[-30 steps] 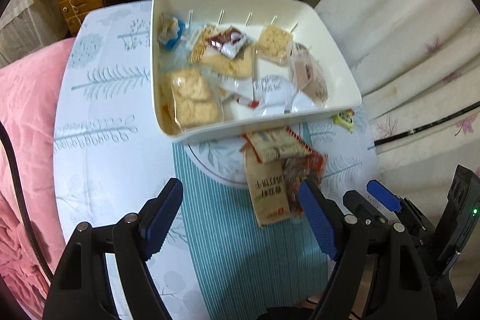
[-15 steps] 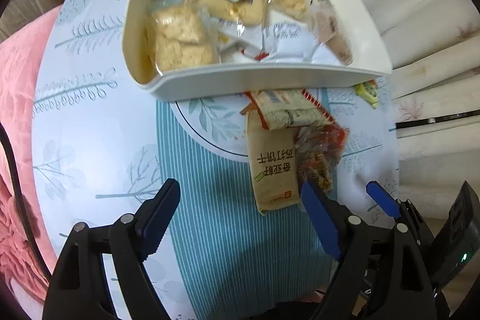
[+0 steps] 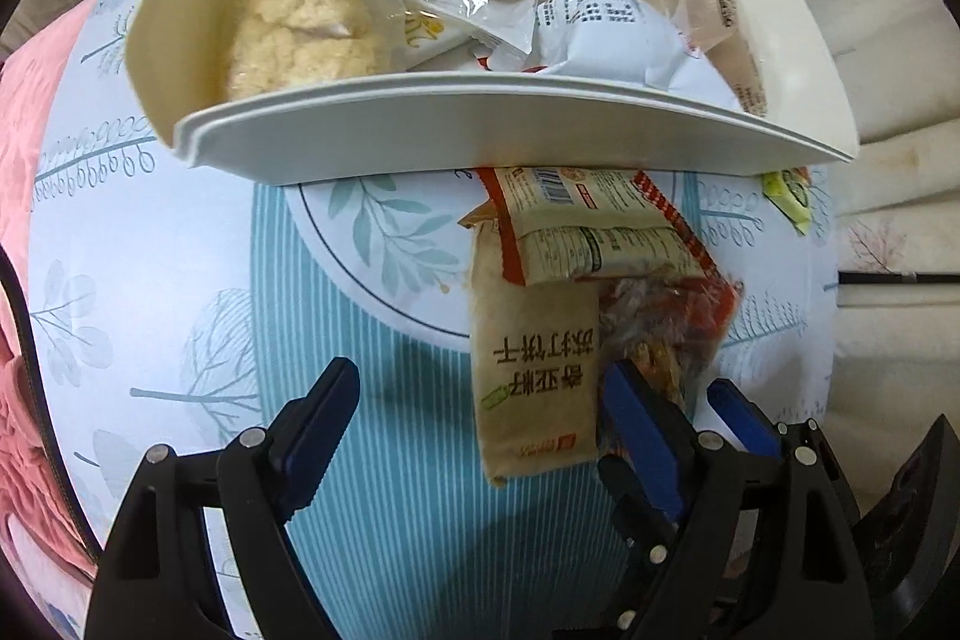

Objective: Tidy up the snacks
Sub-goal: 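Grasp the brown biscuit bag with the left gripper while the right grasps the nut bag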

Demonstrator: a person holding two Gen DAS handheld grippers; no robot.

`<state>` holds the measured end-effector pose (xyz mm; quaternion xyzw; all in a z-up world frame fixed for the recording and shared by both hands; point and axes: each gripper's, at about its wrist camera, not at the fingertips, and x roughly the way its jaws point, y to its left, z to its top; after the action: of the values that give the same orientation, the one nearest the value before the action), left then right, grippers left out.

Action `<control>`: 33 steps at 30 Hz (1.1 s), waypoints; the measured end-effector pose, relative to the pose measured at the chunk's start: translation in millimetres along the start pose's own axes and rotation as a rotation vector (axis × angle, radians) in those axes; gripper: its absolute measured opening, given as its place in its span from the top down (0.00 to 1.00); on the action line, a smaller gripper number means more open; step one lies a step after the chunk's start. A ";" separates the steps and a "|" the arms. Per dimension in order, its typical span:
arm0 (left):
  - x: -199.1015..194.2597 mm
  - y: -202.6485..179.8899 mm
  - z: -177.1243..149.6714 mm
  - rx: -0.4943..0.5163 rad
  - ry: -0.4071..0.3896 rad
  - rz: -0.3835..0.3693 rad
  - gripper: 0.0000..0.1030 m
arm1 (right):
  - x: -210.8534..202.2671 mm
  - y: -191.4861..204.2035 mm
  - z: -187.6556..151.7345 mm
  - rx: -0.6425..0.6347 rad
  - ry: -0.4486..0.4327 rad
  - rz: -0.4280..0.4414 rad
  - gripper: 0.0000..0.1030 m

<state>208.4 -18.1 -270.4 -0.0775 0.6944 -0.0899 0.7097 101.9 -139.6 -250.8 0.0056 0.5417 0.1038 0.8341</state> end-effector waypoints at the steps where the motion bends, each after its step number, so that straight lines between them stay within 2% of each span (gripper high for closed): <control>1: 3.1 -1.4 1.4 -0.009 0.002 0.006 0.19 | 2.5 -1.4 0.9 -0.009 0.002 0.006 0.29; 6: 17.9 -12.6 7.9 -0.038 0.011 0.022 0.19 | 11.0 -6.3 8.3 -0.065 0.008 0.022 0.33; 9: 24.8 -16.0 11.3 -0.049 0.020 0.036 0.20 | 13.7 -10.5 10.8 -0.097 0.009 0.033 0.41; 11: 29.0 -18.8 13.1 -0.056 0.026 0.047 0.20 | 14.2 -13.5 11.4 -0.125 0.012 0.061 0.56; 21: 41.0 -34.3 19.9 -0.084 0.024 0.075 0.21 | 8.7 -30.1 7.1 -0.176 0.019 0.125 0.56; 25: 46.3 -39.4 17.1 -0.098 0.022 0.075 0.29 | 3.8 -37.4 3.8 -0.188 0.021 0.131 0.57; 29: 50.9 -50.3 13.8 -0.096 0.010 0.081 0.33 | -3.0 -45.2 -1.9 -0.198 0.025 0.131 0.57; 33: 48.9 -51.4 12.9 -0.105 0.001 0.113 0.45 | -8.8 -50.4 -8.1 -0.201 0.037 0.132 0.57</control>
<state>221.2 -79.8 -305.5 -0.0751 0.7019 -0.0134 0.7082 99.5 -191.3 -252.4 -0.0441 0.5424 0.2125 0.8116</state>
